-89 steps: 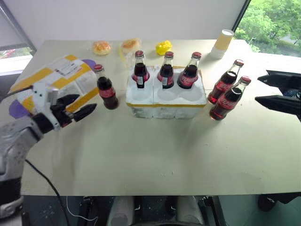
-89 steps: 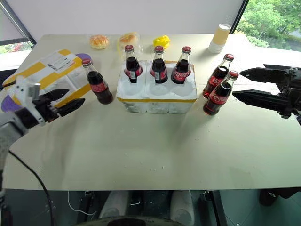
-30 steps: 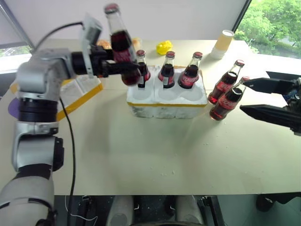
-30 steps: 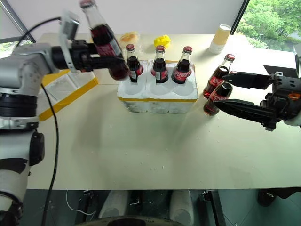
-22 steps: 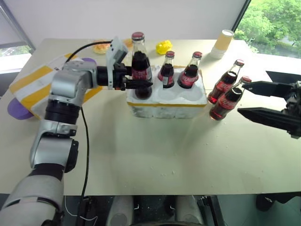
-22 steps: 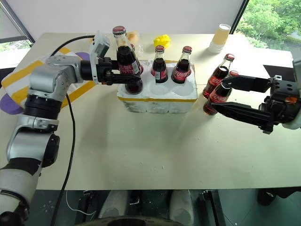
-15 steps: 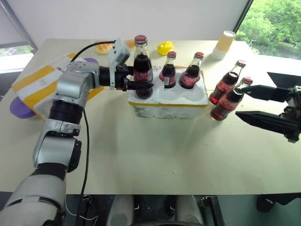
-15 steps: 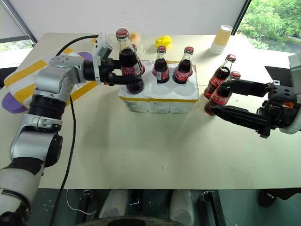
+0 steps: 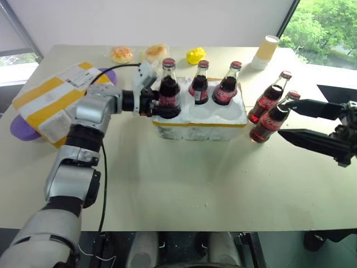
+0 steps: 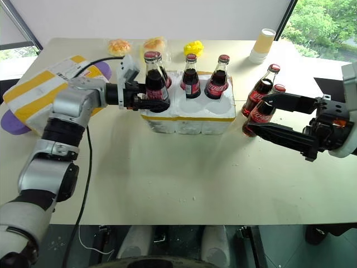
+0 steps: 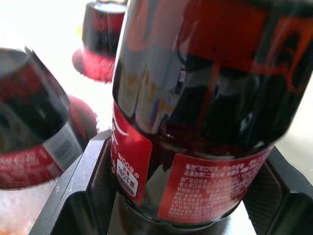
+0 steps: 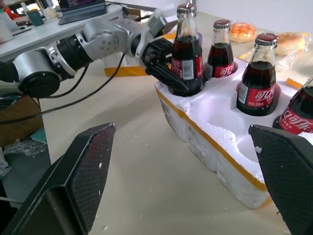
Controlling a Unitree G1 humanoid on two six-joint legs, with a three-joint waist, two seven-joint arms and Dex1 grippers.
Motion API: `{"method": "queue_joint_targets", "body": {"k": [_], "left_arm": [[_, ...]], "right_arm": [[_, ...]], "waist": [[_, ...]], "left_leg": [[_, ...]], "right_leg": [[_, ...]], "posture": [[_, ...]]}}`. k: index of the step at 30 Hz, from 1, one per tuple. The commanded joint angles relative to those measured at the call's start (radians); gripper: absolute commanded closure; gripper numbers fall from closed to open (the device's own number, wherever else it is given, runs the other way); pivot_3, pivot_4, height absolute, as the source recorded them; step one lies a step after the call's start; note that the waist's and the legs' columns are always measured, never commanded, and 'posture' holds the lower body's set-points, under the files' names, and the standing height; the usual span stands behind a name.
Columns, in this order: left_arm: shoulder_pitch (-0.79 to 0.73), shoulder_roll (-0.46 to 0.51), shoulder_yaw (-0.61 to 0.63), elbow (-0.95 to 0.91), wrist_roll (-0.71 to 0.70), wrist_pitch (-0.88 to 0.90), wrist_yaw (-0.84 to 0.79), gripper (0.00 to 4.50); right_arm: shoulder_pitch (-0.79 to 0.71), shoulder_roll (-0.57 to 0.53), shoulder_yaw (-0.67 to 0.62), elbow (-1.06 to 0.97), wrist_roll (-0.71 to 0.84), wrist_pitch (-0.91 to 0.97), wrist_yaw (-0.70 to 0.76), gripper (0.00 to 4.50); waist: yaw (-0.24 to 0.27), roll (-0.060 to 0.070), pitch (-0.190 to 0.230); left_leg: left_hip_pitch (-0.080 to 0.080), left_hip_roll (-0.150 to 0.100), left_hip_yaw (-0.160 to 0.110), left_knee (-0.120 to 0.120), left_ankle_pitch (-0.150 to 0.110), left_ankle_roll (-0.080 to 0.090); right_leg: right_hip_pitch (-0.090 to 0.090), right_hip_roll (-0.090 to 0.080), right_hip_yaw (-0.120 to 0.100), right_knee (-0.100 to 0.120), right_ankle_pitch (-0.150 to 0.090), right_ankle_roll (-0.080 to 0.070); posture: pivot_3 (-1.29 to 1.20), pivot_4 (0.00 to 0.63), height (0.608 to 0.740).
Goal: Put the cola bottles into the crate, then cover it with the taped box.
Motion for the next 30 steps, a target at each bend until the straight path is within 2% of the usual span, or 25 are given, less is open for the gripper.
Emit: {"method": "queue_joint_targets", "body": {"k": [1, 2, 8, 13, 17, 22, 25, 30], "left_arm": [[-0.002, -0.012, 0.047, -0.027, -0.018, -0.004, 0.032, 0.22], [0.005, -0.011, 0.051, -0.036, -0.020, 0.001, 0.036, 0.04], [0.051, 0.022, 0.076, -0.141, -0.044, 0.053, 0.026, 0.04], [0.116, 0.139, 0.147, -0.396, -0.158, 0.219, -0.001, 0.04], [0.194, 0.308, 0.294, -0.674, -0.385, 0.459, -0.048, 0.04], [0.315, 0.412, 0.457, -0.907, -0.615, 0.660, 0.018, 0.04], [0.413, 0.417, 0.484, -1.015, -0.666, 0.678, 0.089, 0.04], [0.491, 0.382, 0.477, -1.082, -0.718, 0.663, 0.194, 0.04]], "right_arm": [[-0.019, -0.008, 0.006, 0.001, -0.012, -0.033, 0.010, 0.00], [-0.020, -0.006, 0.013, 0.003, -0.017, -0.039, 0.008, 0.00], [-0.018, 0.014, 0.049, 0.002, -0.068, -0.070, -0.021, 0.00], [0.013, 0.070, 0.055, -0.011, -0.121, -0.077, -0.127, 0.00], [0.094, 0.161, 0.028, -0.071, -0.150, -0.070, -0.268, 0.00], [0.172, 0.280, 0.010, -0.127, -0.175, -0.088, -0.438, 0.00], [0.196, 0.339, 0.034, -0.131, -0.233, -0.115, -0.515, 0.00], [0.184, 0.419, 0.111, -0.074, -0.341, -0.182, -0.570, 0.00]], "waist": [[0.001, 0.000, 0.000], [0.001, 0.000, 0.000], [-0.002, 0.000, 0.000], [-0.003, 0.000, 0.000], [-0.002, 0.000, 0.000], [0.000, 0.001, -0.001], [0.000, 0.002, -0.001], [-0.002, 0.002, -0.001]], "left_leg": [[0.000, 0.000, 0.000, 0.000, 0.000, 0.000], [0.000, 0.000, 0.000, 0.000, 0.000, 0.000], [0.002, 0.000, 0.000, 0.000, 0.000, 0.000], [0.001, 0.001, 0.000, 0.000, 0.000, 0.000], [0.002, 0.001, 0.000, 0.000, 0.000, -0.001], [0.004, 0.001, -0.001, 0.000, 0.000, -0.001], [0.006, 0.001, -0.002, 0.000, 0.000, -0.001], [0.006, 0.000, -0.004, 0.000, 0.000, -0.001]], "right_leg": [[0.000, 0.000, 0.000, 0.000, 0.000, 0.000], [0.000, 0.000, 0.000, 0.000, 0.000, 0.000], [0.001, 0.000, 0.000, 0.000, 0.000, 0.000], [0.001, 0.000, 0.000, 0.001, 0.000, 0.000], [0.001, 0.000, 0.000, 0.001, 0.000, 0.000], [0.004, 0.000, 0.000, 0.001, -0.001, 0.001], [0.008, 0.001, 0.000, 0.000, -0.001, 0.001], [0.008, 0.001, 0.000, 0.000, -0.001, 0.001]], "posture": [[0.00, 0.150, 0.740], [0.00, 0.150, 0.740], [0.00, 0.150, 0.740], [0.00, 0.150, 0.740], [0.00, 0.150, 0.740], [0.00, 0.150, 0.740], [0.00, 0.150, 0.740], [0.00, 0.150, 0.740]]}}
